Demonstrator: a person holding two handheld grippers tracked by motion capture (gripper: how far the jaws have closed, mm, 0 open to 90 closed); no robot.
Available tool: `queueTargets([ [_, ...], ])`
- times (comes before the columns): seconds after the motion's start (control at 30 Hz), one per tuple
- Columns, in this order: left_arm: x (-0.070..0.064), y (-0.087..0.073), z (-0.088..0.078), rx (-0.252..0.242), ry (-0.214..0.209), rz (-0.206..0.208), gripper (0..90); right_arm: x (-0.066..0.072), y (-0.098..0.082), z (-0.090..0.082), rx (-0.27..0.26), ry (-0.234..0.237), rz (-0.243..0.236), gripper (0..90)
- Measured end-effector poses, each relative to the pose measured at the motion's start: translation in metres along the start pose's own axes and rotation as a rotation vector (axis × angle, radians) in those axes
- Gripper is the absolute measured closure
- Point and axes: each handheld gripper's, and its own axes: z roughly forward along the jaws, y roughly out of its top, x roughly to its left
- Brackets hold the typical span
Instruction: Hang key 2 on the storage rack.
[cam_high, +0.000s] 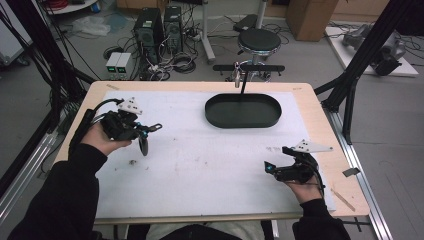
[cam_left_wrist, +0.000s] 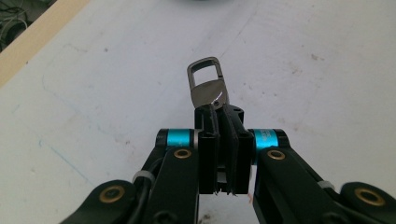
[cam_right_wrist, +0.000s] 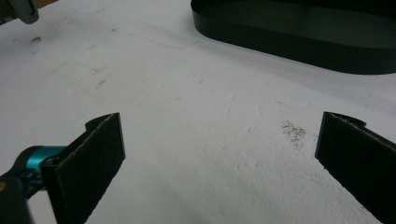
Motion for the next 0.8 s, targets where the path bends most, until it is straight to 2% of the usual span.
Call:
queueTargets([
  [0.13, 0.003, 0.018, 0.002, -0.003, -0.008, 0.021, 84.8, 0.0, 0.0, -0.001, -0.008, 0.001, 0.007, 0.8],
  [0.3, 0.01, 0.042, 0.007, 0.024, -0.01, 0.037, 84.8, -0.001, 0.0, -0.001, -0.009, 0.004, -0.003, 0.8],
  [0.5, 0.016, 0.067, 0.007, -0.018, -0.037, 0.036, 84.7, -0.001, 0.0, -0.001, -0.01, 0.003, 0.0, 0.8],
  [0.57, 0.016, 0.073, 0.008, -0.019, -0.061, 0.05, 84.7, -0.002, 0.0, -0.002, -0.011, 0.002, 0.001, 0.8],
  [0.8, 0.011, 0.093, 0.021, -0.006, -0.079, 0.085, 84.7, -0.003, -0.001, -0.003, -0.015, 0.011, 0.011, 0.8],
])
